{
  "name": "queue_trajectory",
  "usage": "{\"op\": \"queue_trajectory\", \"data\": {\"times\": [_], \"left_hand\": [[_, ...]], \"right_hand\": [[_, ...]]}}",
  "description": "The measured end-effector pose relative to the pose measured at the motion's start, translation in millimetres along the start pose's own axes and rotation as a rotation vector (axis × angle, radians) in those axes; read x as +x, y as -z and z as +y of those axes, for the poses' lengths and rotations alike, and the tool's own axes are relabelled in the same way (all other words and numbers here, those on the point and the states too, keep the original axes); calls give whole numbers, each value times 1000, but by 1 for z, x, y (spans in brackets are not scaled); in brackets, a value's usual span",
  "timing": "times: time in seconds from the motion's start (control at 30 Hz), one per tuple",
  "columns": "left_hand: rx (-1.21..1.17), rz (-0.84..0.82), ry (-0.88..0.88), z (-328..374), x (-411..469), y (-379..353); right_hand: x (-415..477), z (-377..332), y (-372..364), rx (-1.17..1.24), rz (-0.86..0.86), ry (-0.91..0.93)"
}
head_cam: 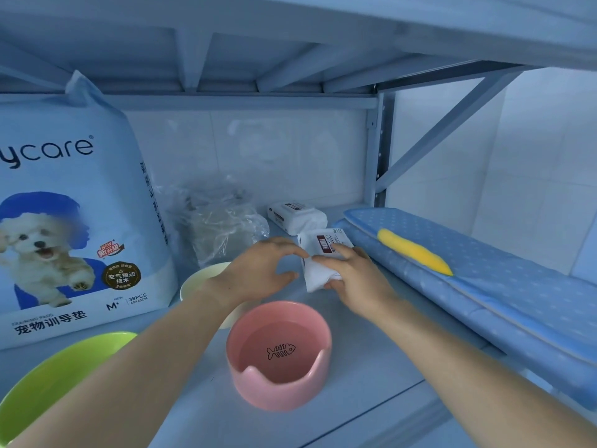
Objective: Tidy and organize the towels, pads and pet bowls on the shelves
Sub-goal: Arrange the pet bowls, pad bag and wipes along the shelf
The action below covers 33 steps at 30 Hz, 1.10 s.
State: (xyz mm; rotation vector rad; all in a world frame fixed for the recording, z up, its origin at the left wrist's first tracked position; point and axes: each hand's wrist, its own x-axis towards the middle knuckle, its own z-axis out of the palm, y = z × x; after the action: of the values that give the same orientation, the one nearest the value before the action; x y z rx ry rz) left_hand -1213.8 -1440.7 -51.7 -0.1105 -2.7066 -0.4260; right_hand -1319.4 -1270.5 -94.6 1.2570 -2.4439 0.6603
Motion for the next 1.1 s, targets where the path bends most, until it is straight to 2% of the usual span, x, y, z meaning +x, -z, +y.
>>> {"op": "queue_trajectory", "data": {"times": [0.23,0.47,0.77,0.97,1.1], "left_hand": [[34,25,20,-7,11,4],[77,124,9,-7,36,17],[64,188,69,-29,75,27],[168,147,62,-38,90,22],[222,212,51,-41,94,22]], "right_hand": [[7,5,12,187,273,46],[36,4,19,208,408,116],[103,14,15,185,411,215],[126,28,-2,212,384,205],[146,36,-12,226,359,196]]}}
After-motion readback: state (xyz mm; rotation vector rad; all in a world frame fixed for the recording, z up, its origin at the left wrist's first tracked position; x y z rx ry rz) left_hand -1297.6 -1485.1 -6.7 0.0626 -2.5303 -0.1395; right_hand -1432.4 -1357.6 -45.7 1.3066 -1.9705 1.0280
